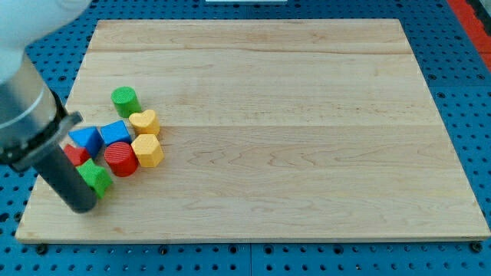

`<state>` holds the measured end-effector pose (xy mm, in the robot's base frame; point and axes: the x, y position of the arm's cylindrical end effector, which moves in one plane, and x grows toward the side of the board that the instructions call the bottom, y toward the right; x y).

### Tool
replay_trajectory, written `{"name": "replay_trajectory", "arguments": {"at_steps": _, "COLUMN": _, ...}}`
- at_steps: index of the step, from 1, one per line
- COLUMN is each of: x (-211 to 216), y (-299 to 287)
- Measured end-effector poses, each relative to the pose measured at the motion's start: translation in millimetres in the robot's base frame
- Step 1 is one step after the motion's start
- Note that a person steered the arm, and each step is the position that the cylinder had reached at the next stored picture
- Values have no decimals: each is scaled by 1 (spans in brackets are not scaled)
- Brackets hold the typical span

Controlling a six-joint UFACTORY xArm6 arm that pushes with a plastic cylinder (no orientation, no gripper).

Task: Slide the red star into the red circle

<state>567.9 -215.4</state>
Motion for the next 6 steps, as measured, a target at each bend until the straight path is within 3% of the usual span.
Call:
{"name": "replay_trajectory", "arguments": {"at_steps": 1, "x": 0, "y": -3}}
{"name": "replay_trajectory", "arguments": {"at_steps": 3, "x": -17, "y": -89}}
{"name": "replay_trajectory", "arguments": {"at_steps": 4, "x": -67, "y": -51}}
{"name": "replay_trajectory", "arguments": {"at_steps": 5, "x": -58, "y": 27}}
{"name": "replay_trajectory", "arguments": {"at_steps": 6, "x": -56, "y": -4}}
